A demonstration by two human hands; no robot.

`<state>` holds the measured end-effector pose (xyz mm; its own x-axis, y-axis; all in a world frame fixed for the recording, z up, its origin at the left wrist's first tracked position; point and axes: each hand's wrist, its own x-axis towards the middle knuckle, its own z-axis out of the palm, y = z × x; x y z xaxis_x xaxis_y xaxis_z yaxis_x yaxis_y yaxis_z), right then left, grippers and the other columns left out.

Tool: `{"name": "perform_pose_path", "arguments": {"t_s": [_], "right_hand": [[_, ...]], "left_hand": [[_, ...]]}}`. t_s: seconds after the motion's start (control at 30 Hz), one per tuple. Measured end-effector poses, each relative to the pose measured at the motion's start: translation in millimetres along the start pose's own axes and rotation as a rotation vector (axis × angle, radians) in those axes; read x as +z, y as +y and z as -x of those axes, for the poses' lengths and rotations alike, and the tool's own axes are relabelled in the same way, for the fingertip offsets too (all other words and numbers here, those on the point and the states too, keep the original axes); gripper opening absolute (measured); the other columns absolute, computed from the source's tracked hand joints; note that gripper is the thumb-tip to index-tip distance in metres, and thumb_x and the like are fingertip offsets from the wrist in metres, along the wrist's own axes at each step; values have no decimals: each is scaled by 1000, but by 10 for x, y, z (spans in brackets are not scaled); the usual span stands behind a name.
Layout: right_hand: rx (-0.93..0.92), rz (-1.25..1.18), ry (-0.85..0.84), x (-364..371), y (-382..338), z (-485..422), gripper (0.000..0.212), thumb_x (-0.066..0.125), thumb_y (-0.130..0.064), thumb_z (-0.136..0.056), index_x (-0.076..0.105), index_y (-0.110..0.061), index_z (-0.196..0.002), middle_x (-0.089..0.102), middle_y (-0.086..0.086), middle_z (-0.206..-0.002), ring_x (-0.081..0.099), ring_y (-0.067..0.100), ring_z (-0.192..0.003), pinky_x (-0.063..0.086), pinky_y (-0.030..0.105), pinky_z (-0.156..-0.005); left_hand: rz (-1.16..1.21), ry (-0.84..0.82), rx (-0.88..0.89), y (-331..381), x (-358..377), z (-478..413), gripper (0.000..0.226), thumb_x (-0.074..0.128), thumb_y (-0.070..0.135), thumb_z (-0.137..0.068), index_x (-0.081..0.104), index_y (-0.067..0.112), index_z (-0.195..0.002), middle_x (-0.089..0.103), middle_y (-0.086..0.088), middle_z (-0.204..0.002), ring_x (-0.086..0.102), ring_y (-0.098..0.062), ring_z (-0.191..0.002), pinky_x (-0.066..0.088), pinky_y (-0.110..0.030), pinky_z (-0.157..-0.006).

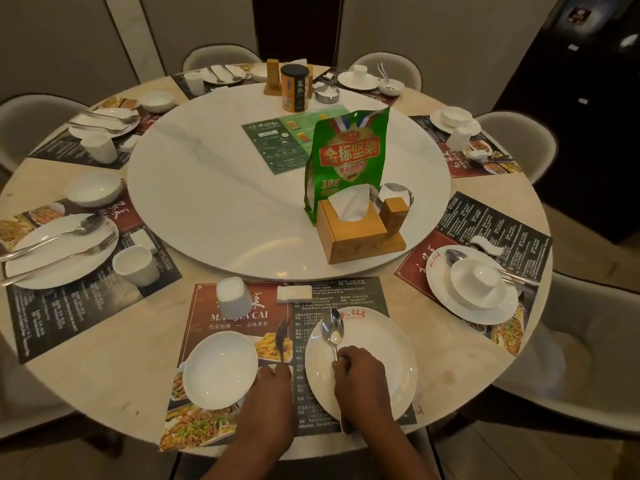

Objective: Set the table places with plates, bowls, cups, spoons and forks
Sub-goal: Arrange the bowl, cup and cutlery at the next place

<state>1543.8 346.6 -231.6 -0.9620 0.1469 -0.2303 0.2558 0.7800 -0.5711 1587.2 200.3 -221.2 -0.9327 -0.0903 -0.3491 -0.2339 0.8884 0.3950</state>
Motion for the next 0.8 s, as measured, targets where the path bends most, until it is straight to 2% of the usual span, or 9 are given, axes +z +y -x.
{"name": "perform_pose_path", "arguments": {"t_s": [0.13, 0.2, 0.27, 0.37, 0.47, 0.53, 0.63, 0.73, 0.8], "right_hand": [[1, -32, -8, -15, 16, 21, 22, 61, -32, -94, 66, -24, -113, 67, -8, -104, 52, 5, -82, 37, 15, -79], [8, -53, 11, -18, 31, 37, 26, 62, -34, -93, 64, -25, -117, 66, -10, -103, 55, 5, -86, 40, 15, -82], [-6, -101, 50, -44, 23, 57, 23, 61, -34, -93, 65, -26, -115, 67, -10, -103, 58, 5, -86, 42, 15, -83], [-51, -245, 41, -110, -26, 83, 16, 63, -34, -93, 67, -31, -108, 71, -14, -96, 64, 3, -84, 48, 16, -82], [-82, -328, -39, -196, -66, 109, 14, 65, -32, -91, 66, -36, -105, 72, -17, -87, 66, -3, -83, 52, 14, -79], [-86, -334, -36, -259, -50, 112, 17, 68, -28, -89, 63, -37, -103, 71, -17, -82, 65, -6, -82, 50, 12, -75], [-53, -349, -29, -332, 20, 85, 22, 70, -24, -88, 62, -37, -103, 72, -16, -77, 66, -8, -79, 52, 17, -72], [-19, -313, 5, -407, 103, 40, 20, 72, -24, -87, 62, -35, -100, 71, -14, -75, 67, -3, -74, 57, 23, -73], [-6, -280, 38, -462, 177, -1, 19, 71, -22, -87, 62, -35, -98, 68, -15, -75, 65, -1, -72, 55, 21, -71]], "left_hand": [[69, 13, -18, 11, -5, -6, 56, 77, 35, -79, 50, 25, -128, 57, 3, -128, 58, -14, -112, 50, -28, -94], [134, 63, -21, 64, -22, 0, 43, 75, 26, -82, 53, 27, -118, 60, 4, -121, 59, -12, -104, 53, -27, -89], [257, 119, -17, 147, -41, 9, 25, 71, 19, -86, 53, 29, -101, 63, 7, -106, 59, -8, -90, 54, -24, -79], [440, 137, 18, 313, -65, 25, 26, 67, 18, -89, 45, 31, -83, 60, 10, -82, 58, -9, -73, 44, -17, -60], [550, 124, 101, 449, -25, 29, 28, 65, 13, -89, 44, 31, -84, 62, 9, -78, 62, -10, -71, 51, -25, -57], [582, 127, 116, 515, 9, 33, 28, 64, 10, -87, 45, 29, -85, 64, 10, -79, 63, -5, -72, 55, -29, -60], [618, 121, 129, 581, 61, 21, 27, 65, 8, -84, 45, 27, -86, 65, 8, -78, 64, -3, -70, 55, -35, -58], [626, 79, 171, 629, 74, 6, 31, 70, 14, -82, 46, 31, -92, 66, 10, -82, 66, -3, -70, 56, -29, -59], [587, 67, 182, 622, 85, -11, 33, 74, 23, -82, 48, 33, -100, 64, 12, -86, 65, -2, -72, 55, -23, -63]]}}
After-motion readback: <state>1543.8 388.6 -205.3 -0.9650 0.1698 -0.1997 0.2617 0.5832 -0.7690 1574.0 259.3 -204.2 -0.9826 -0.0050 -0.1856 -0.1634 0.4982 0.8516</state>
